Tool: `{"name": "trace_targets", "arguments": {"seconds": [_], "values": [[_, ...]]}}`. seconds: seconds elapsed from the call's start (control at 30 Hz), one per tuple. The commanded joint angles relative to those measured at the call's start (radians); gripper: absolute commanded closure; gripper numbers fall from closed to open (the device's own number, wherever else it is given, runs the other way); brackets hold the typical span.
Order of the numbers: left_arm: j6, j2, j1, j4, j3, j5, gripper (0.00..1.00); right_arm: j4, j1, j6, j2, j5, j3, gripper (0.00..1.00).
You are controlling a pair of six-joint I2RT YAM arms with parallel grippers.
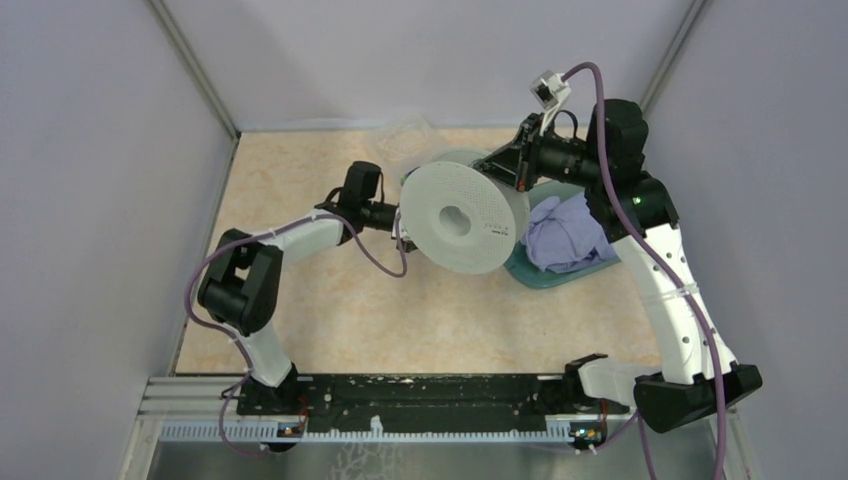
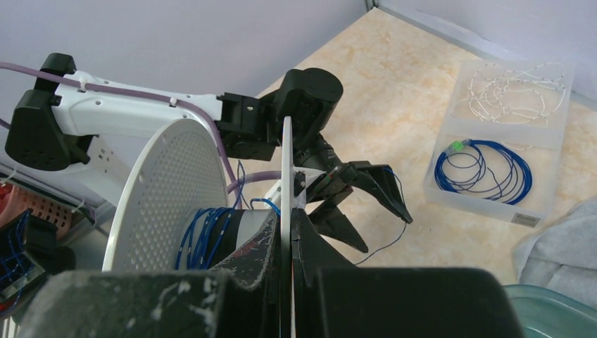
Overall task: Wrap the cables
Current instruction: Wrap the cable around the cable reel.
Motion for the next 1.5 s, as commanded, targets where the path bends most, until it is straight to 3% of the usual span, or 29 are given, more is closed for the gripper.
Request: {"name": "trace_targets", "arguments": {"seconds": [0.0,0.17,0.37,0.7,0.8,0.93,1.03,1.13,1.3,1.47], "values": [[0.082,0.041,-0.030,-0.098,0.055,0.083,0.18,0.094,-0.005,0.026,-0.038,-0.031,0.004,1.00],[0.081,0.062,-0.067,-0.150,0.068,0.112,0.26,0.090,-0.006,0.015,-0.044,-0.021,-0.009,1.00],[-0.058,0.065,-0.088,-0.067,0.043,0.168,0.46,0.067,-0.006,-0.010,-0.053,0.003,0.001,1.00],[-0.228,0.008,-0.125,0.087,-0.080,0.247,0.57,0.070,-0.012,-0.018,-0.060,0.021,-0.006,1.00],[-0.258,-0.014,-0.146,0.103,-0.105,0.245,0.54,0.069,-0.014,-0.019,-0.060,0.024,-0.008,1.00],[-0.494,-0.053,-0.178,0.376,-0.188,0.192,0.46,0.073,-0.017,-0.018,-0.062,0.024,-0.009,1.00],[-0.734,-0.053,-0.180,0.608,-0.240,0.141,0.45,0.075,-0.019,-0.017,-0.064,0.022,-0.013,1.00],[-0.832,-0.054,-0.192,0.706,-0.263,0.119,0.47,0.068,-0.022,-0.022,-0.065,0.027,-0.010,1.00],[-0.893,-0.060,-0.225,0.747,-0.278,0.106,0.61,0.066,-0.025,-0.027,-0.068,0.035,-0.009,1.00],[-0.825,-0.076,-0.225,0.702,-0.302,0.118,0.81,0.039,-0.028,-0.050,-0.068,0.093,0.004,1.00]]}}
